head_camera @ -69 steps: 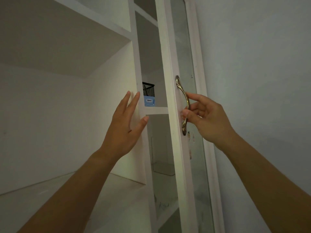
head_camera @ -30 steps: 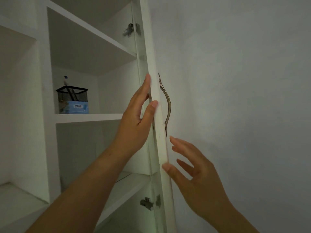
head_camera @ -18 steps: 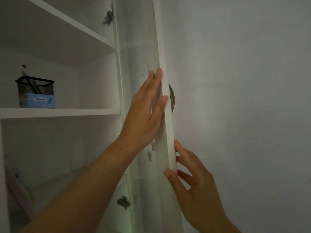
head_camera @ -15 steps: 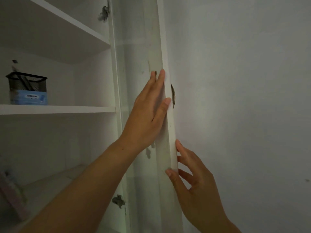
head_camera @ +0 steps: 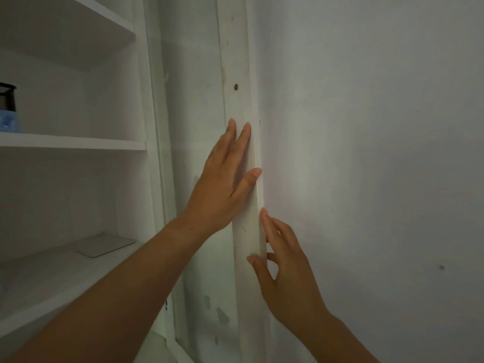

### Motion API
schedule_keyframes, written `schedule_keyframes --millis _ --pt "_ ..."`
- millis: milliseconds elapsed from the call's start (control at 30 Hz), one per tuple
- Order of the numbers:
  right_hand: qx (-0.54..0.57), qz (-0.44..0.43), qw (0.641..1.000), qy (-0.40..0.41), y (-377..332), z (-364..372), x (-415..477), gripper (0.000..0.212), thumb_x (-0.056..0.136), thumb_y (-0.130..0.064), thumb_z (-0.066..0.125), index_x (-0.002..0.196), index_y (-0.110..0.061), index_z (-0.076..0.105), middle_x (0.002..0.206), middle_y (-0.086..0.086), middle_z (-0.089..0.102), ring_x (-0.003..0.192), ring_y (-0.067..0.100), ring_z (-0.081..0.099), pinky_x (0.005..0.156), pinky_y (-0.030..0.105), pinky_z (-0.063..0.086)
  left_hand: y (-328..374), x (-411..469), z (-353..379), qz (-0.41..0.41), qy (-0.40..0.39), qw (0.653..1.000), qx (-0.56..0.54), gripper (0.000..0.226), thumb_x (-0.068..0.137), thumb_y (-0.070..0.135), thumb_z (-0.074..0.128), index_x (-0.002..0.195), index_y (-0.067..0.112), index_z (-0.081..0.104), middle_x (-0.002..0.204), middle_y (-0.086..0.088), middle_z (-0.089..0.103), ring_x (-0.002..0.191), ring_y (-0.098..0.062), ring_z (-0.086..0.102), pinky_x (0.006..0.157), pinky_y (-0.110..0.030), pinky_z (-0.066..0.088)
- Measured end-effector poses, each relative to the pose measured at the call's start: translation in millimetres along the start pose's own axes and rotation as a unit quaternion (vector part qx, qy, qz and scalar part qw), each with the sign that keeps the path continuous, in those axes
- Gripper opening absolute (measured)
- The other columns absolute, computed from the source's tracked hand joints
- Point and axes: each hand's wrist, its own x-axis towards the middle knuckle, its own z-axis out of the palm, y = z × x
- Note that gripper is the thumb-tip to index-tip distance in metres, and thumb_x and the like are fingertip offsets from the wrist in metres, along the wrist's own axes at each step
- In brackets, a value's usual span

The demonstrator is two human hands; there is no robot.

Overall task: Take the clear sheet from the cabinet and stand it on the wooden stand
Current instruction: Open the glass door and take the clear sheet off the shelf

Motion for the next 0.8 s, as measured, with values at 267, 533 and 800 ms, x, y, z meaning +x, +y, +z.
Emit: schedule_keyframes --millis 267,533,800 --pt "-0.003 0.012 1.000 0.017 26.4 2.5 4.5 0.054 0.090 -0.039 0.045 0.128 -0.050 0.008 0.142 -0.010 0.034 0.116 0.004 0.045 0.097 0.020 0.043 -6.5 -8.5 31.2 -0.006 0.009 1.000 0.000 0.063 0.083 0.069 0.016 0.137 0.046 -0.006 0.152 0.019 -0.011 0.142 -0.008 -0.002 0.107 -0.025 0.000" --pt "-0.016 0.023 1.000 0.004 41.2 -7.3 10.6 0.057 0.092 -0.029 0.047 0.133 -0.041 0.010 0.143 -0.003 0.034 0.120 0.012 0.046 0.099 0.033 0.046 -4.5 -1.1 52.7 -0.013 0.005 1.000 0.012 0.065 0.083 0.069 0.017 0.139 0.043 -0.003 0.155 0.011 -0.009 0.143 -0.015 -0.003 0.111 -0.036 0.007" --pt "-0.017 0.060 0.998 -0.023 68.8 -8.5 1.9 0.063 0.093 -0.024 0.048 0.132 -0.046 0.004 0.141 -0.009 0.030 0.116 0.007 0.047 0.099 0.018 0.041 -4.2 7.6 73.4 -0.019 -0.001 0.999 0.040 0.065 0.084 0.065 0.020 0.138 0.043 -0.007 0.154 0.011 -0.013 0.142 -0.014 -0.008 0.107 -0.032 0.002"
